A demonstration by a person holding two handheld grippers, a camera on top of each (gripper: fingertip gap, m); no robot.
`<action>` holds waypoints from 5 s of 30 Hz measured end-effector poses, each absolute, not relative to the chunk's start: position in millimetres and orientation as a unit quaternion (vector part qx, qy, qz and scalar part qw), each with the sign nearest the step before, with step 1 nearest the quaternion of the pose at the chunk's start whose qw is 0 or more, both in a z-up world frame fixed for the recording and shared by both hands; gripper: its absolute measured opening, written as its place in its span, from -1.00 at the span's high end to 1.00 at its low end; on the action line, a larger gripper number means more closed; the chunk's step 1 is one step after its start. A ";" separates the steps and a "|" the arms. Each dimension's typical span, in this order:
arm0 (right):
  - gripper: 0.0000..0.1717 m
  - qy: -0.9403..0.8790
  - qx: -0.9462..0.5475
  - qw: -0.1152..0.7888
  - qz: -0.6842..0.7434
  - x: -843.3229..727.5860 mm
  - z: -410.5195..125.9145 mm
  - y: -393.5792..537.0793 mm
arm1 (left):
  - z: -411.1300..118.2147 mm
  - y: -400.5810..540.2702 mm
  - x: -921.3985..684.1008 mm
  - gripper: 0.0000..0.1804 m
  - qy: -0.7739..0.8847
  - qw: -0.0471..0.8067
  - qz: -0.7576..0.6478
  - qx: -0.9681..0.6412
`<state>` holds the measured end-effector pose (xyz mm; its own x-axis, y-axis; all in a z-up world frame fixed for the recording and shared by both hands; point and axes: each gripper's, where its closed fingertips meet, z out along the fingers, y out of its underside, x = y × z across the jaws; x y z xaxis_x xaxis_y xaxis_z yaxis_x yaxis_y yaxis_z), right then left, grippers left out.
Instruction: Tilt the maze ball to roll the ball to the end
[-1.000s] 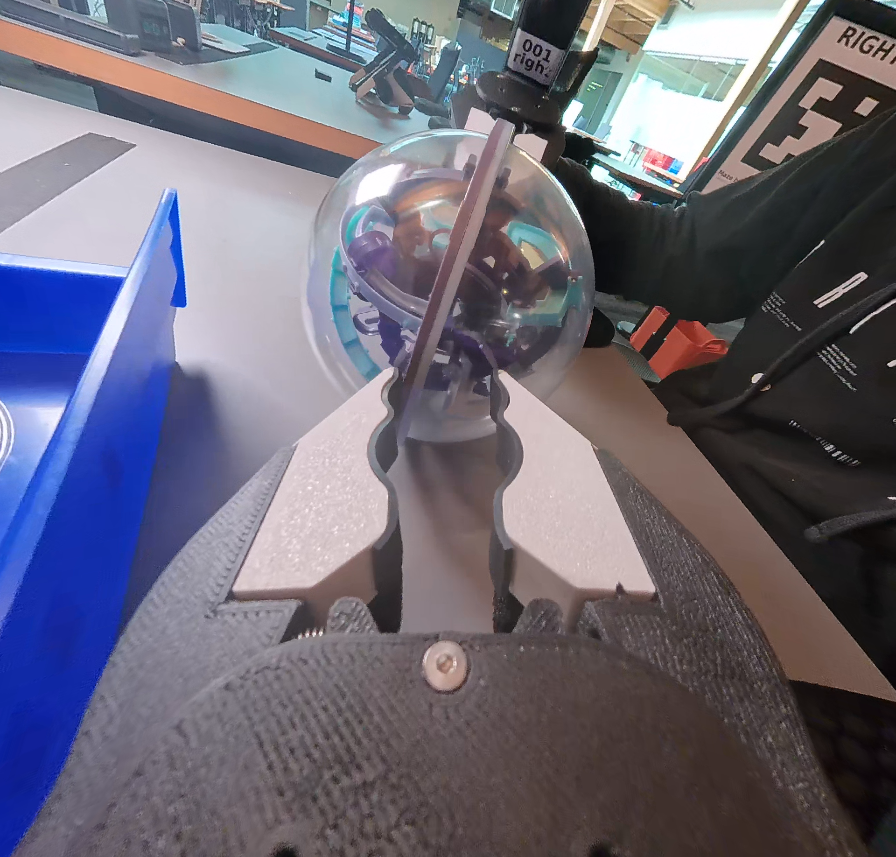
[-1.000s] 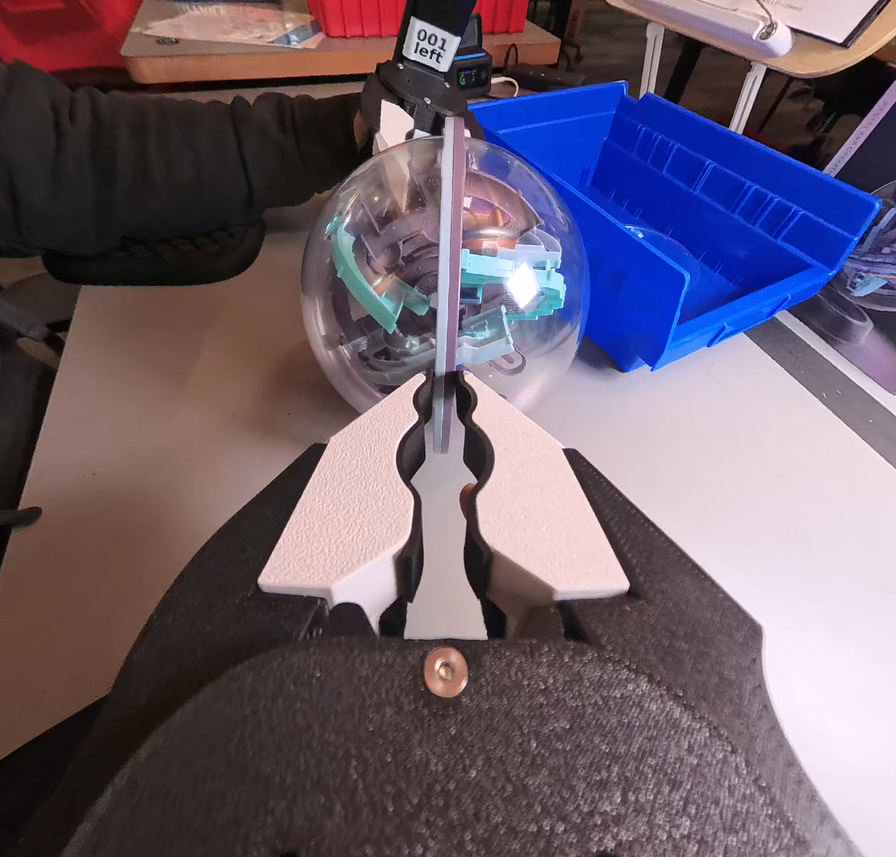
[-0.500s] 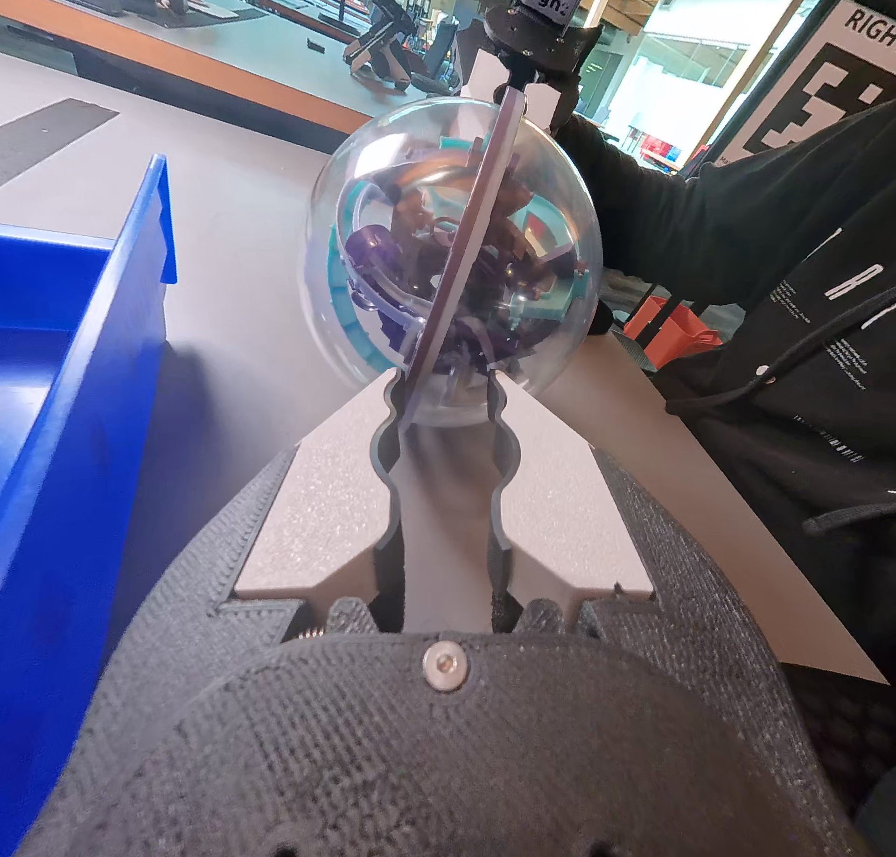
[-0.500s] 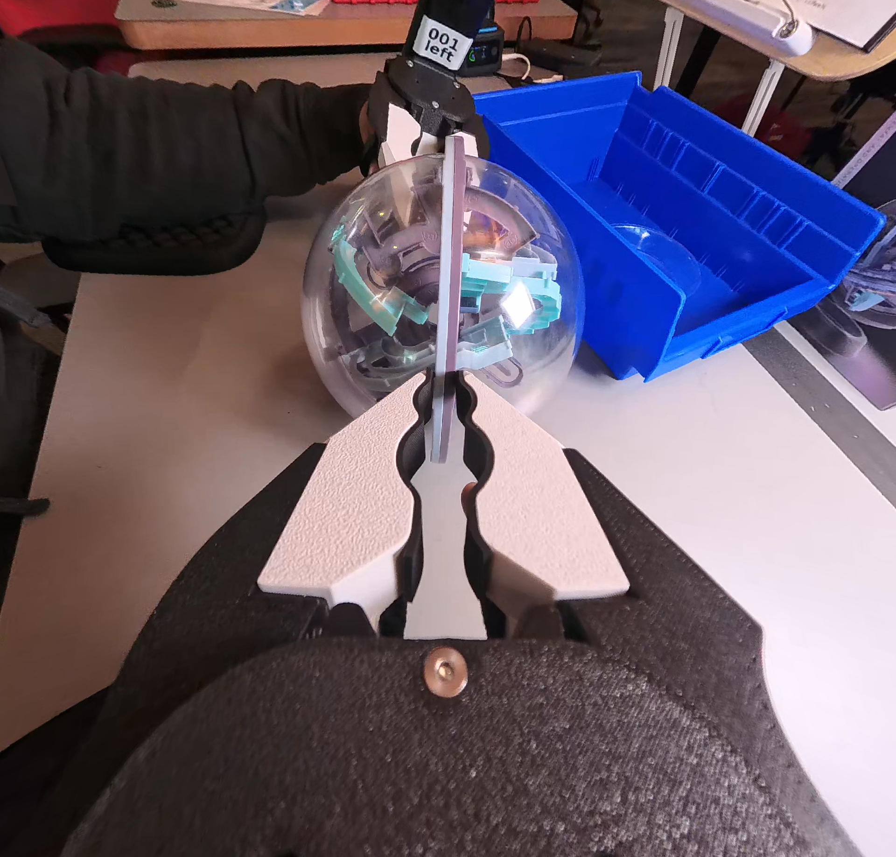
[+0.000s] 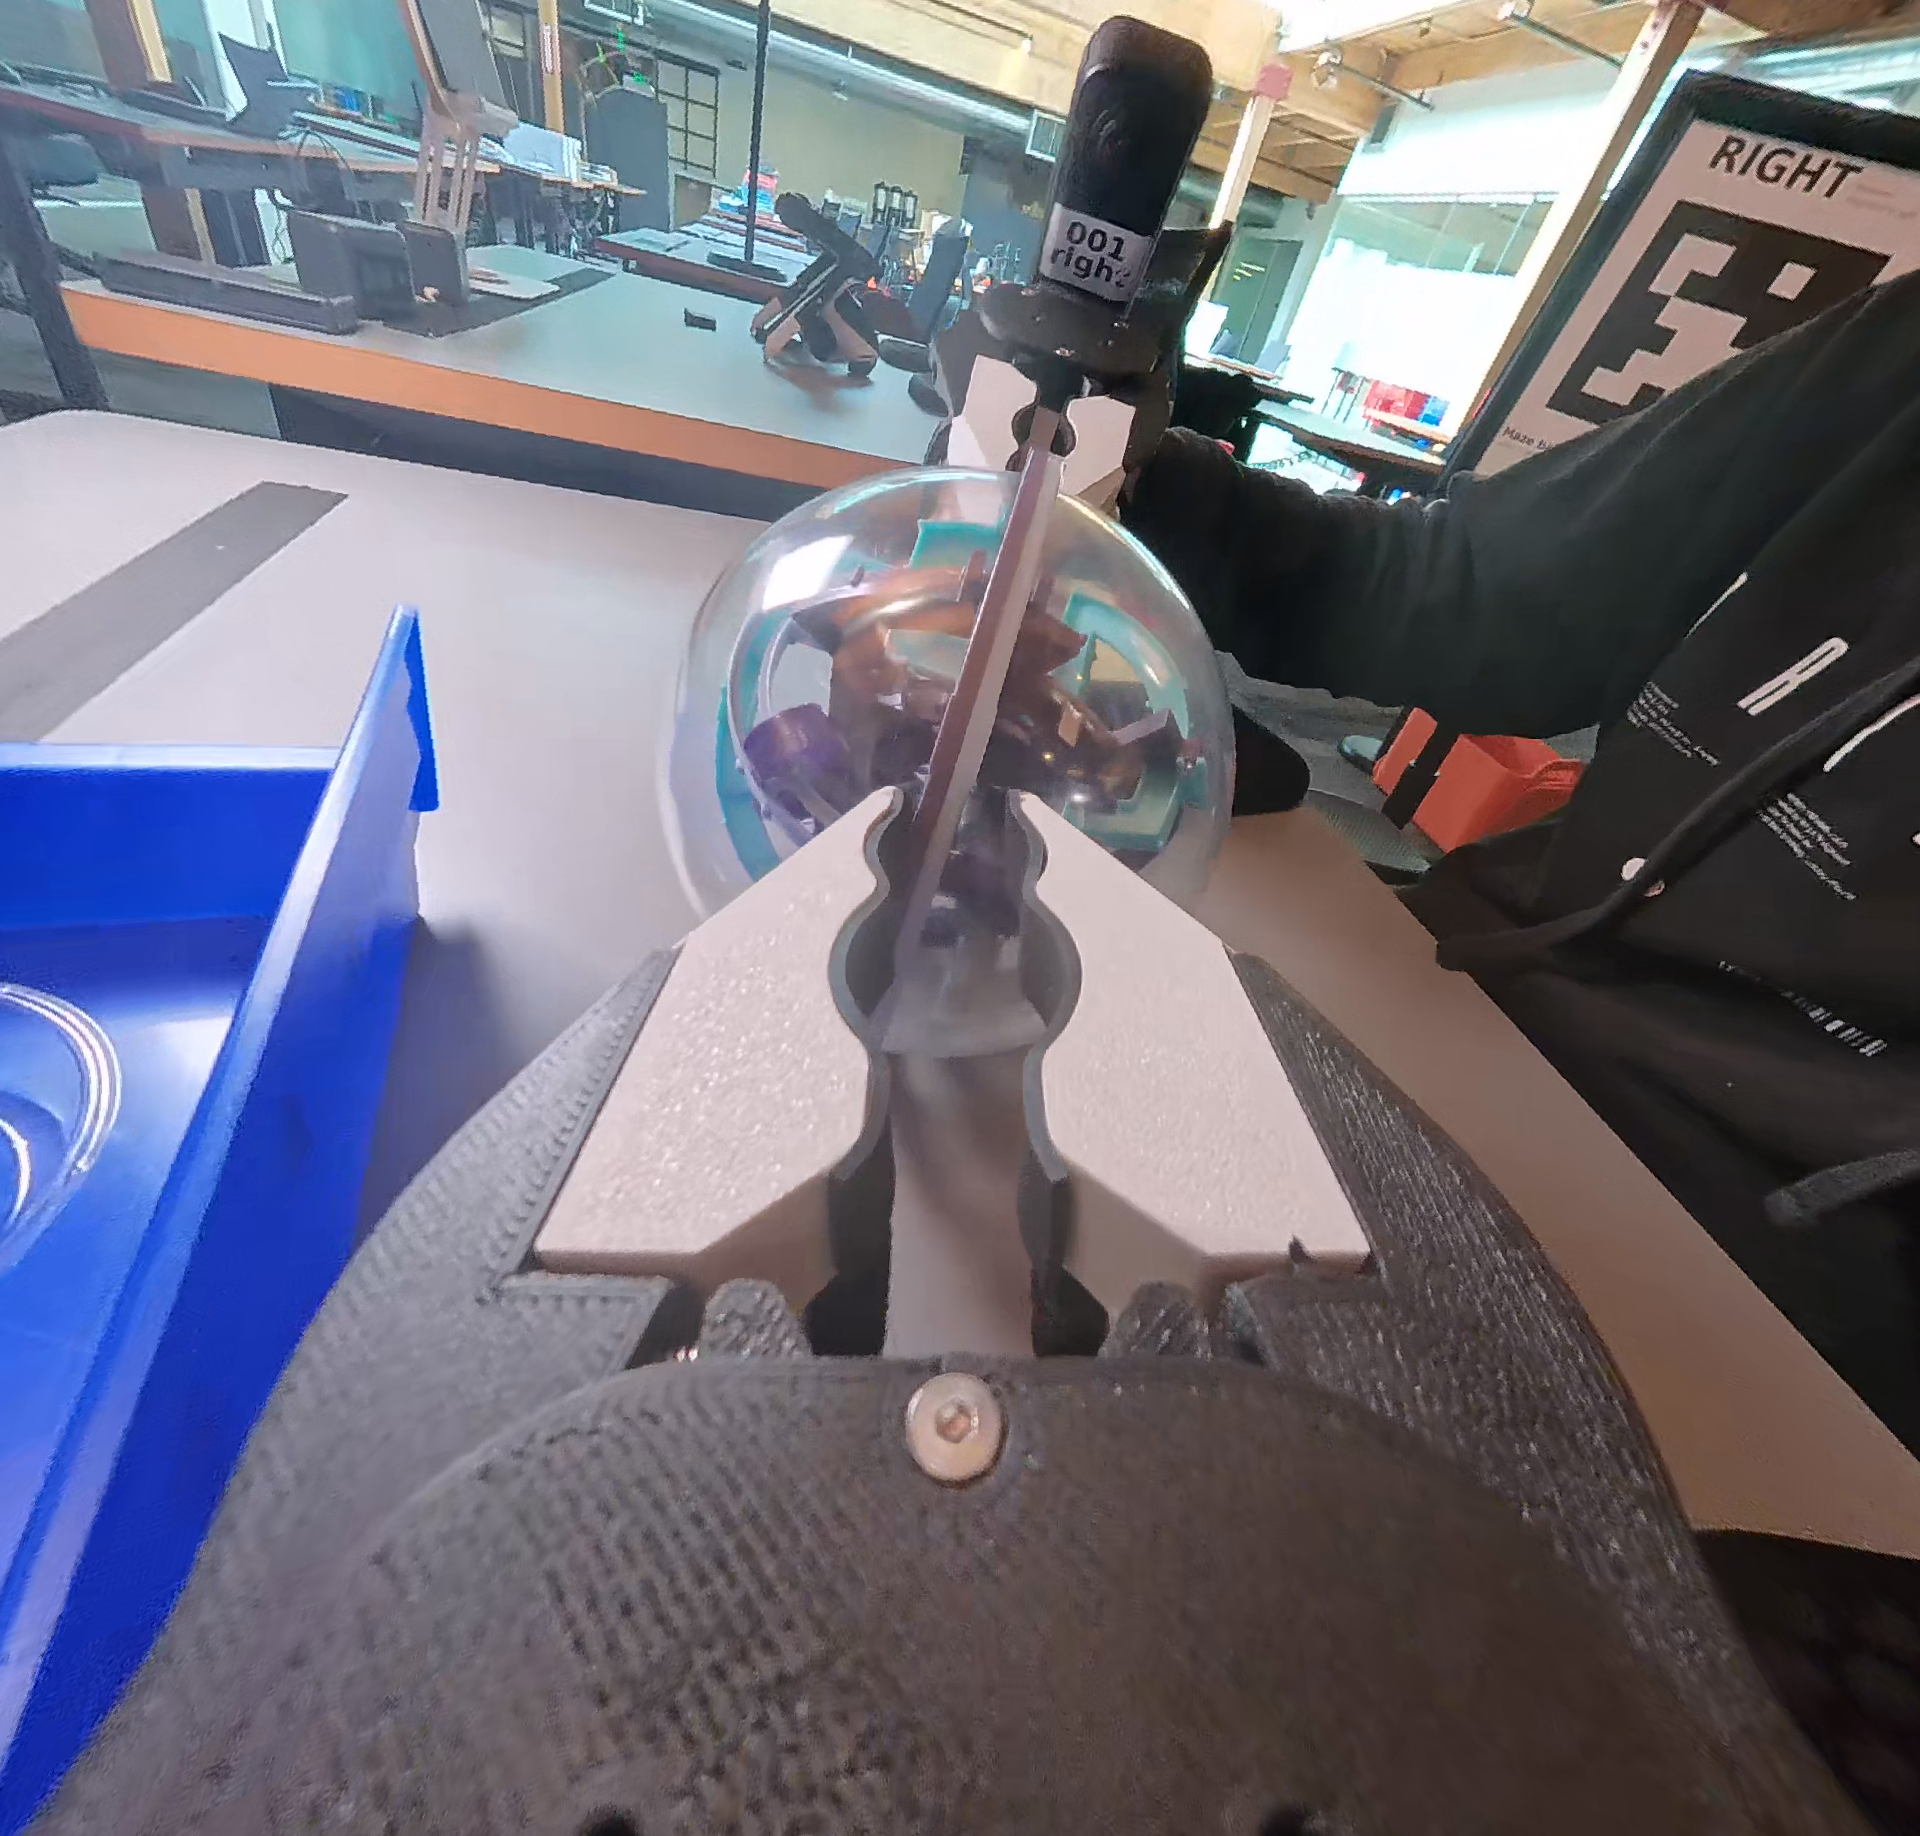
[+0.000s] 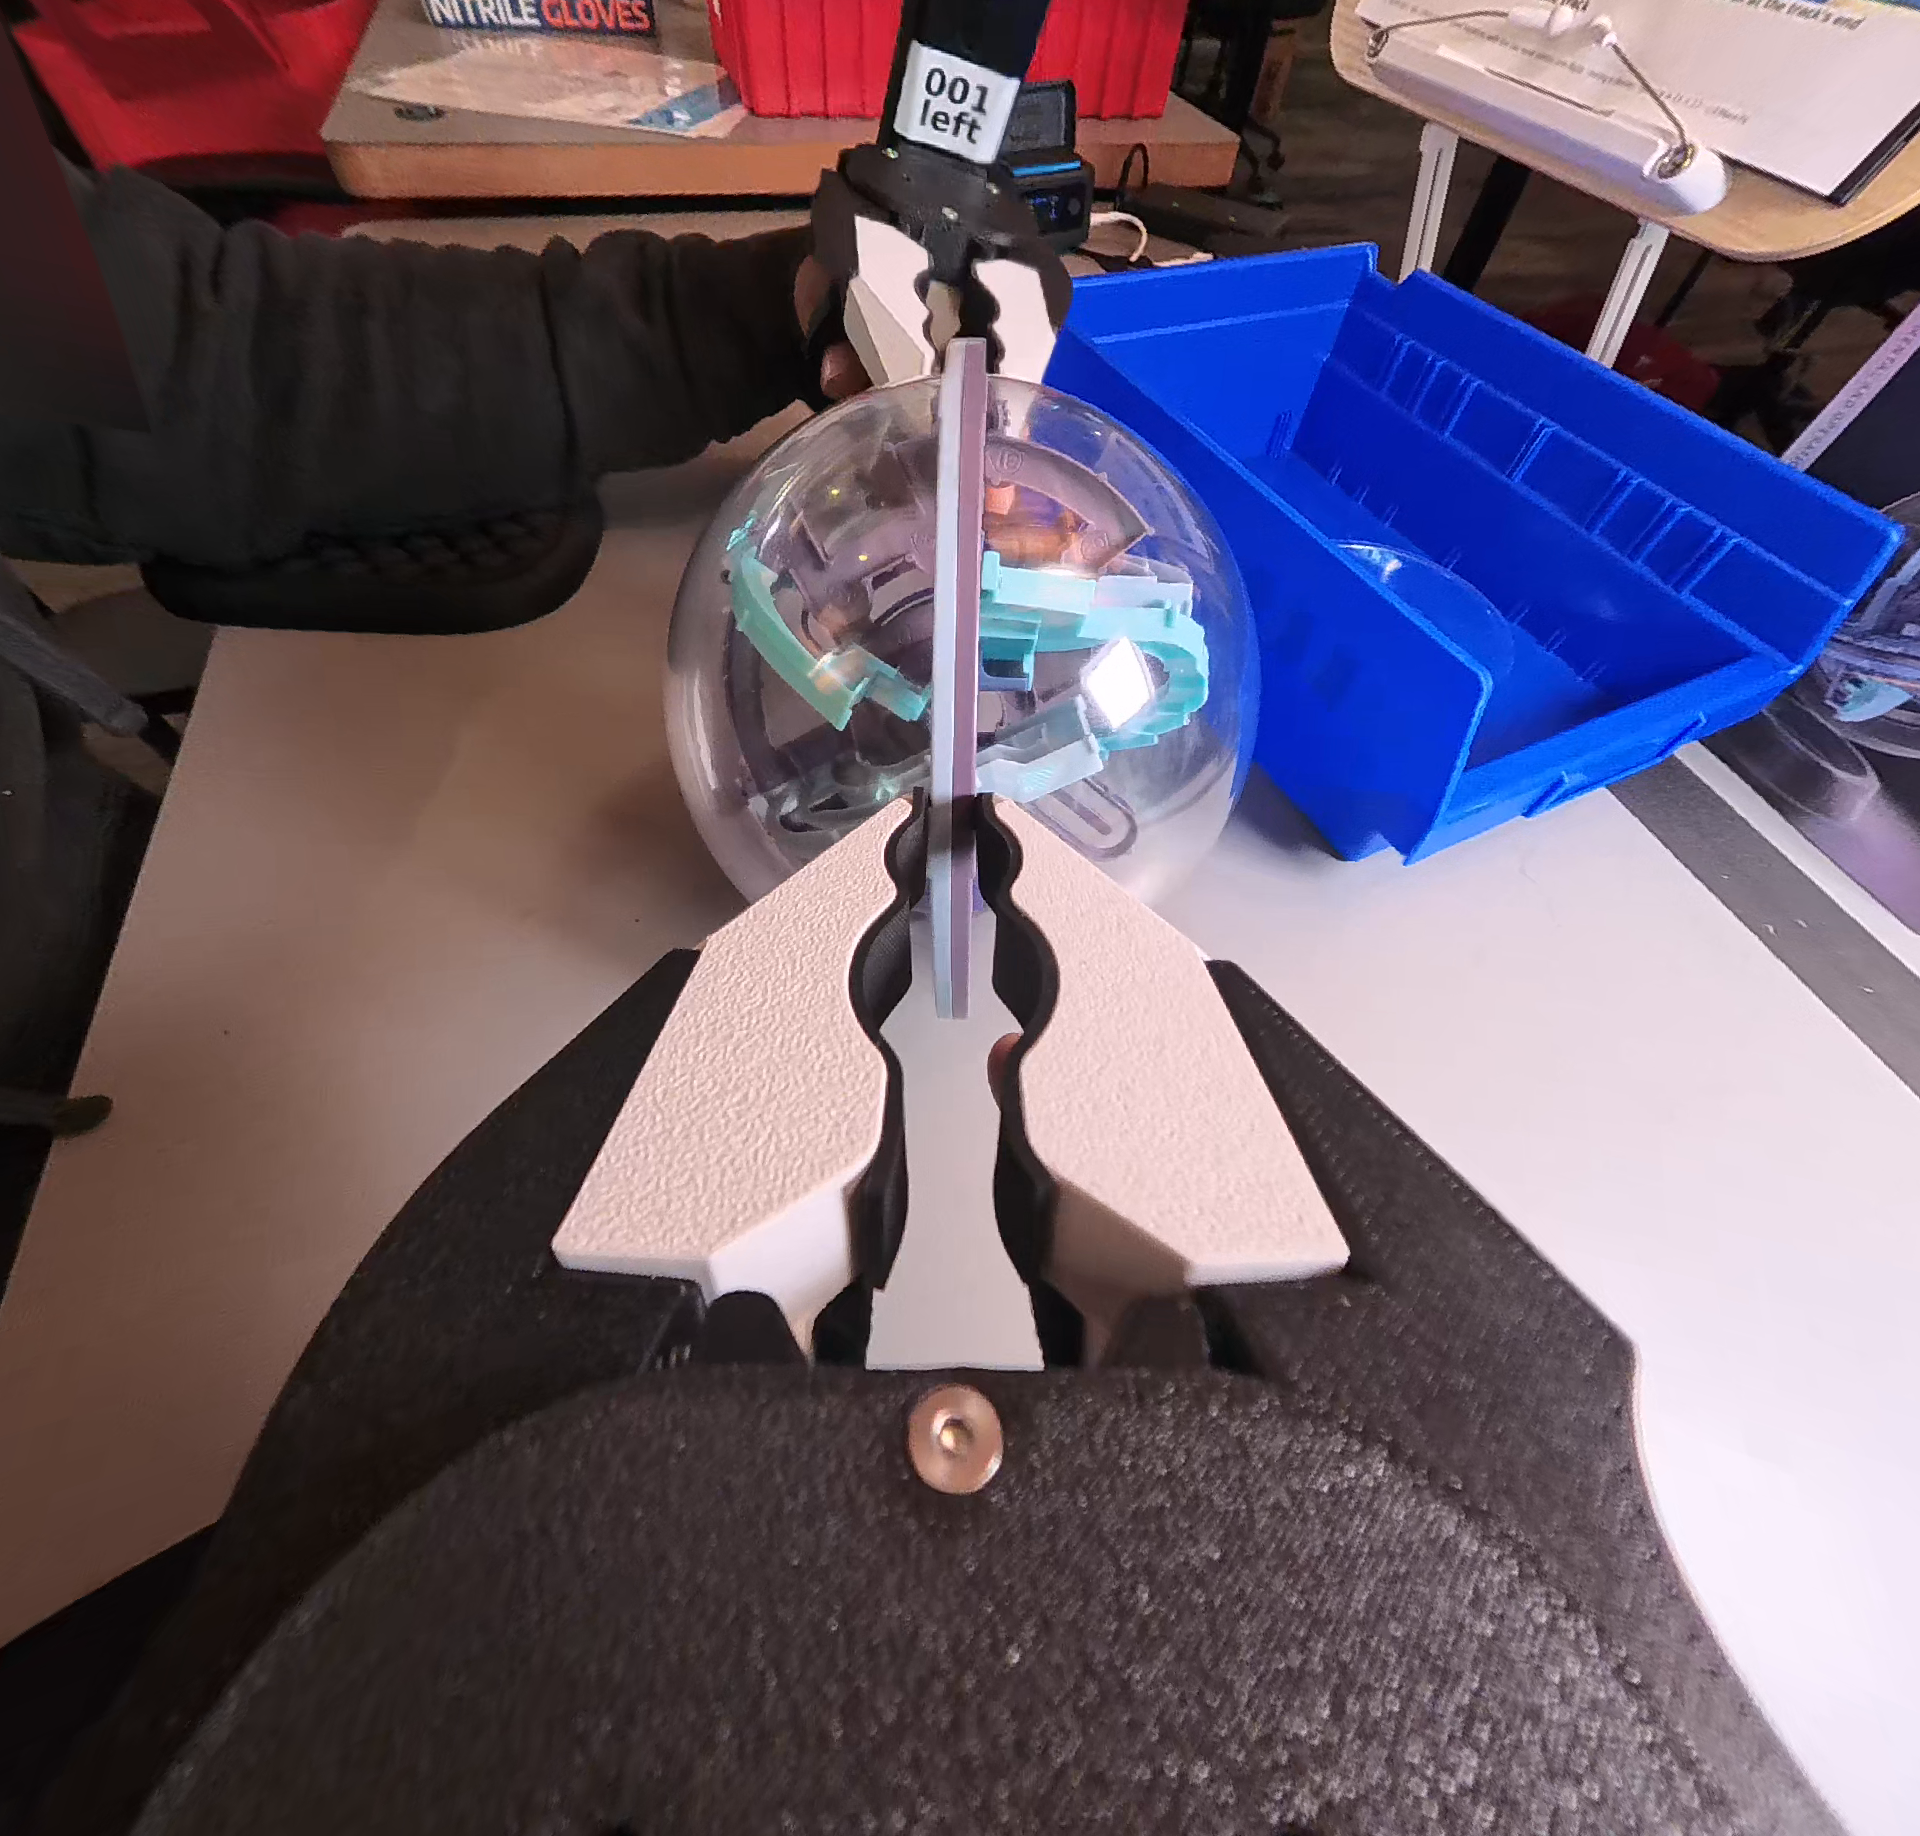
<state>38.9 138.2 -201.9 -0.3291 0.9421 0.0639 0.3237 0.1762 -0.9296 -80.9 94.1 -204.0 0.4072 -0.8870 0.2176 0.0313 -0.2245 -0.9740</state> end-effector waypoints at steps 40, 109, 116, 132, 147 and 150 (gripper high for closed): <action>0.92 -0.670 -0.464 0.344 0.467 47.7 -205.1 142.4 | -229.3 96.2 -80.7 0.75 0.315 0.480 -0.460 -0.678; 0.92 -0.326 -0.681 0.112 0.646 30.1 -225.3 159.4 | -197.2 135.1 -40.7 -0.31 0.321 0.554 -0.334 -0.691; 0.92 -0.286 -0.685 0.080 0.665 31.7 -239.6 150.6 | -189.7 147.4 -50.0 -0.14 0.279 0.561 -0.329 -0.707; 0.42 -0.518 -0.603 0.372 0.480 48.3 -243.7 148.5 | -186.2 161.2 -48.5 -0.03 0.256 0.548 -0.301 -0.738; 0.88 -0.692 -0.296 0.656 -0.054 29.5 -246.2 156.3 | -186.0 179.1 -54.6 -0.01 0.185 0.541 -0.300 -0.764; 0.89 -0.689 -0.283 0.665 -0.057 29.2 -245.7 155.2 | -185.4 178.0 -55.0 0.00 0.191 0.542 -0.297 -0.763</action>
<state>29.2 155.2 -245.7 0.0433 0.3137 0.9485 0.4662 0.8334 -0.2969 -55.0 178.0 -185.4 0.7499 -0.6139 0.2463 0.0306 -0.3398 -0.9400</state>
